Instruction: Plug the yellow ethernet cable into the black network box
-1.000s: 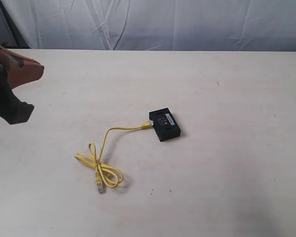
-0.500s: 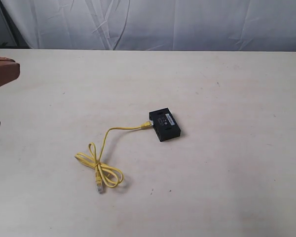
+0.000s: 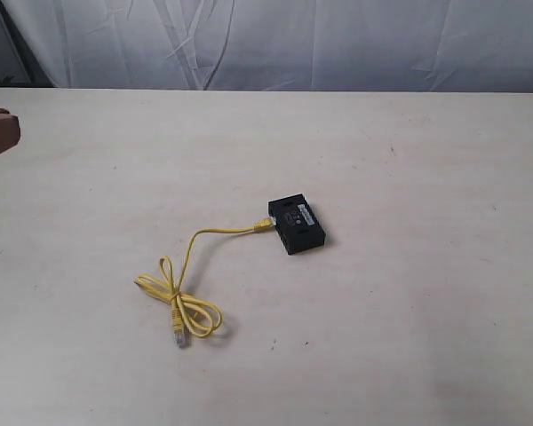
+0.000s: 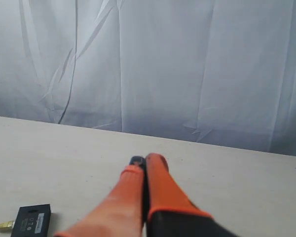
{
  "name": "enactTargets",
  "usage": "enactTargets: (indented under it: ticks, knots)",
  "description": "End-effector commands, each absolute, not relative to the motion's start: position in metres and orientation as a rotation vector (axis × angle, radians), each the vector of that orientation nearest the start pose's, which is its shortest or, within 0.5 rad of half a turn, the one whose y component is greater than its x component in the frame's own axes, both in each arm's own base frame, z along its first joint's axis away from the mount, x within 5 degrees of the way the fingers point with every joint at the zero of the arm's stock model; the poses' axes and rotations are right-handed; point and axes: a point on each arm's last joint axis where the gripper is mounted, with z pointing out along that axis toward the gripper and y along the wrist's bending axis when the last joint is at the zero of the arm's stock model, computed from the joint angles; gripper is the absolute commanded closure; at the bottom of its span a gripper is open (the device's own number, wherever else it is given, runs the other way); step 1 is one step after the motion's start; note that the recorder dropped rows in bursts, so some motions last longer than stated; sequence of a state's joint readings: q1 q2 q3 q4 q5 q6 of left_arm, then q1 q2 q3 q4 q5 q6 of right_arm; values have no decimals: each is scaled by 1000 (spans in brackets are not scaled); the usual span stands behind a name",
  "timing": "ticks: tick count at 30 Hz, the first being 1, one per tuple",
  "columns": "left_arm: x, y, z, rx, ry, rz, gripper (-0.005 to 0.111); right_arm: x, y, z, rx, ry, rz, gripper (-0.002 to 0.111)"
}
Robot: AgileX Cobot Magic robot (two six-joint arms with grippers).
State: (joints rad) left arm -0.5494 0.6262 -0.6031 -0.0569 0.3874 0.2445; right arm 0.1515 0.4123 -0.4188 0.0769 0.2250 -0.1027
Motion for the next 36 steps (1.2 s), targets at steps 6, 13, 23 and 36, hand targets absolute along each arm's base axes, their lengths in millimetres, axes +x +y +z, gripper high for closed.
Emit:
enactTargets:
  ticks: [6, 13, 23, 36]
  knots:
    - [108, -69, 328, 685, 1760, -282, 107, 93, 16, 305, -142, 1684, 125, 109]
    - [108, -69, 328, 689, 1759, -278, 107, 93, 16, 305, -141, 1684, 126, 109]
    - [104, -62, 301, 437, 1696, -413, 107, 93, 16, 305, -141, 1684, 126, 109]
    - [63, -10, 222, 62, 1675, -182, 107, 93, 16, 305, -141, 1684, 126, 109]
